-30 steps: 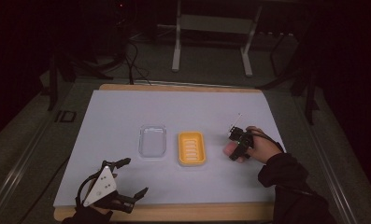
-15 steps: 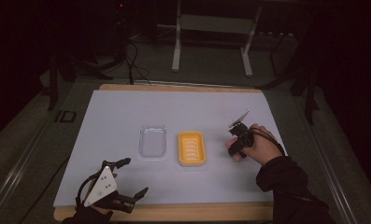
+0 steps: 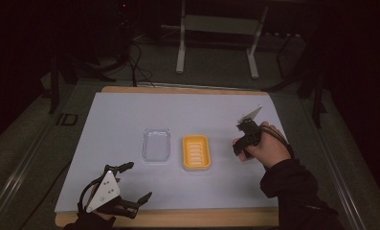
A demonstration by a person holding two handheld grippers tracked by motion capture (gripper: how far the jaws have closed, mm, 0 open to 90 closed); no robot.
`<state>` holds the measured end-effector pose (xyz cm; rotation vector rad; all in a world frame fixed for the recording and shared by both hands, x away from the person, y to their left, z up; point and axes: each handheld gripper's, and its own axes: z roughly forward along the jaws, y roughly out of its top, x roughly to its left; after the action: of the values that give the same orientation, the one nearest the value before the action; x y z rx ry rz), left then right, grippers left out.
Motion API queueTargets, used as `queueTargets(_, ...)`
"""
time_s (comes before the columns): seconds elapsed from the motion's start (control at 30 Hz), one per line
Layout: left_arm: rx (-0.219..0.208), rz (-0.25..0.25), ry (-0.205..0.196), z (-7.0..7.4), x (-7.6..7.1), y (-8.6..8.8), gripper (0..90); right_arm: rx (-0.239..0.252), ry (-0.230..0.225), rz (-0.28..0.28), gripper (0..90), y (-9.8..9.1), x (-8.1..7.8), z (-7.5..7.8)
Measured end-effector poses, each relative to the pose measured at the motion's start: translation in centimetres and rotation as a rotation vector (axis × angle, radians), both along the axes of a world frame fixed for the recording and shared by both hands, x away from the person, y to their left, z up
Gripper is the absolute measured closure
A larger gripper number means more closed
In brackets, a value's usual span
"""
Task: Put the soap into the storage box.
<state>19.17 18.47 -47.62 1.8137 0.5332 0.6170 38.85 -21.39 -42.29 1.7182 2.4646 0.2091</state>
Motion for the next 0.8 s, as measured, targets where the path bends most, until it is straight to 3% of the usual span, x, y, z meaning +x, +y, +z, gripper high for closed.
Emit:
queueTargets(0.1,0.000,-0.002,0.000,0.0,0.0,-0.1,0.6,-0.010,-0.016,-0.009,37.7,0.5,-0.1,0.8)
queueTargets(0.23,-0.001,-0.003,-0.001,0.0,0.0,-0.1,0.6,0.046,-0.032,-0.019,37.7,1.0,-0.3,2.1)
queueTargets(0.5,0.000,-0.002,-0.002,0.0,0.1,-0.1,0.6,0.089,-0.075,0.004,37.7,2.7,-0.7,3.8)
queueTargets(0.6,0.001,-0.002,0.000,0.0,0.1,-0.1,0.6,0.121,-0.079,0.007,37.7,3.5,-1.0,4.1)
queueTargets(0.8,0.000,-0.003,-0.003,0.0,0.0,-0.1,0.6,0.138,-0.098,0.018,37.7,5.2,-1.3,4.1)
